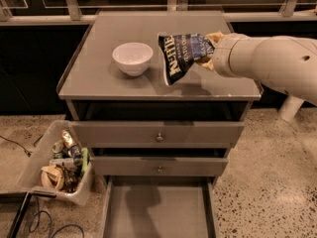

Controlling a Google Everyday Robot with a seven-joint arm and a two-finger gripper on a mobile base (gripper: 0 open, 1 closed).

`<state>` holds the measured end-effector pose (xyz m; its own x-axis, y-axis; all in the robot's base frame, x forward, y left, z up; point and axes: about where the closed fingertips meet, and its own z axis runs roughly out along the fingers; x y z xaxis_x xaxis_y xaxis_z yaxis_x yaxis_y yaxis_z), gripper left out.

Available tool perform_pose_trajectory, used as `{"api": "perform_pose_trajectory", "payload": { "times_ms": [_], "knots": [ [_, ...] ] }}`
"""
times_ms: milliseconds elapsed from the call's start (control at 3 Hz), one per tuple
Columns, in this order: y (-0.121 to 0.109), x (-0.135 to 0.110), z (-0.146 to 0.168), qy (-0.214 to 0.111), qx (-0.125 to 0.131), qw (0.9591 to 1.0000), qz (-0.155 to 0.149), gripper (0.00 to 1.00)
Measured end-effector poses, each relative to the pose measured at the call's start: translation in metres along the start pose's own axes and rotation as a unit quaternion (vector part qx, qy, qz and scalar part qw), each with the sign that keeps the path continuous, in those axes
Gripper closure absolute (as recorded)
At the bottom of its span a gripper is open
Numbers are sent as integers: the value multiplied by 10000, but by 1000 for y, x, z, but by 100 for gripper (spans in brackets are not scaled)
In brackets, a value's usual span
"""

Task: Pick blue chip bag from bottom drawer and place on counter

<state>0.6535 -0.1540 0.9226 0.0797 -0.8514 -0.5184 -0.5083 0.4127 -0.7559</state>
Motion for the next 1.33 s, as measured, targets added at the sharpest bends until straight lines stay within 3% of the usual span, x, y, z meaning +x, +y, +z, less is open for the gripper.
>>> {"api": "perform_pose_trajectory", "payload": {
  "times_ms": [333,667,1000,1333],
  "knots": [
    [-38,23,5,158,344,9983,435,100],
    [-56,50,15,173,585,9941,896,100],
    [-31,68,40,-44,405,9890,1421,100],
    [8,66,63,-54,29,9907,1357,100]
  ]
}}
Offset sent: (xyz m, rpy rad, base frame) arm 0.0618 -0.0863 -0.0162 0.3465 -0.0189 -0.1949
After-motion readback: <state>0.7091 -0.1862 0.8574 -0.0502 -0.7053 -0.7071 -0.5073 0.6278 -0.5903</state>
